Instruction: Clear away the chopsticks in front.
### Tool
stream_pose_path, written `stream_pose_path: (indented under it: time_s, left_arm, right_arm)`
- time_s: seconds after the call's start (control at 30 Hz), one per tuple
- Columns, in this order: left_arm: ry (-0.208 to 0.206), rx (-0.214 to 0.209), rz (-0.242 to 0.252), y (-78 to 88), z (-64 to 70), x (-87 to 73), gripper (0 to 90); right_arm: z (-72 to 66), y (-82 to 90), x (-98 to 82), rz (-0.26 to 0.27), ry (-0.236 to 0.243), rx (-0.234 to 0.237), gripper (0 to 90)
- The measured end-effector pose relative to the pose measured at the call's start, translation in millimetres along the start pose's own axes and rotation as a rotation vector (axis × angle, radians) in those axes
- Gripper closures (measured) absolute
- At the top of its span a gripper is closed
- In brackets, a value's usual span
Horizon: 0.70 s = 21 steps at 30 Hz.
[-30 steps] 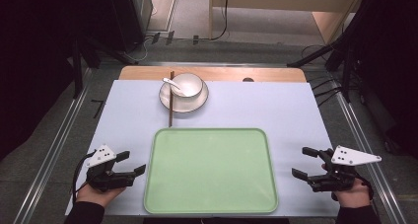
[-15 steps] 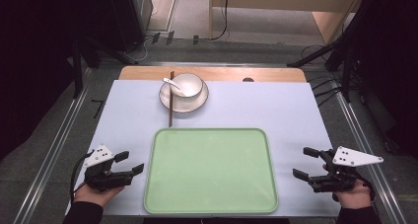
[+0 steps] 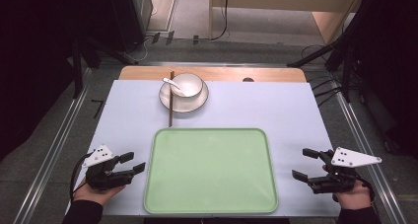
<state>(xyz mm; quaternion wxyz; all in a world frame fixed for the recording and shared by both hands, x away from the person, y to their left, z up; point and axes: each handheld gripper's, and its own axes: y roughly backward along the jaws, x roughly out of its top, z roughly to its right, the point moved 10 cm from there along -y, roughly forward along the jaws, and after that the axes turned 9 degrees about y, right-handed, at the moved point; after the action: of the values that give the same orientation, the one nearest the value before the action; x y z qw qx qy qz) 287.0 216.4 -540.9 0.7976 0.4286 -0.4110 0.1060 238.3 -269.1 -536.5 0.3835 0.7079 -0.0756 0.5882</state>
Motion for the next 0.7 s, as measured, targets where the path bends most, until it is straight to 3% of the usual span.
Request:
stream_pose_path:
  time_s: [0.23,0.37,0.47,0.6,0.7]
  left_arm:
    - [0.028,-0.013,-0.033,-3.0,-0.8,-3.8,38.0]
    - [0.034,-0.004,-0.010,-2.7,-0.3,0.4,39.5]
    - [0.042,0.004,-0.021,-2.6,-1.6,1.0,40.1]
    - [0.100,0.024,-0.044,-2.0,-2.8,2.8,38.2]
    - [0.100,0.040,-0.050,-2.6,-4.1,4.4,38.3]
  right_arm:
    - [-2.9,-0.3,-0.5,-0.003,0.000,0.013,14.7]
    - [-3.5,0.4,-1.9,-0.008,-0.003,0.015,14.7]
    - [-2.1,2.5,-2.1,-0.002,-0.010,0.006,14.7]
    - [-3.2,0.6,-1.7,0.000,-0.004,0.015,14.8]
    - [-2.4,1.4,-0.4,0.012,0.012,0.015,15.1]
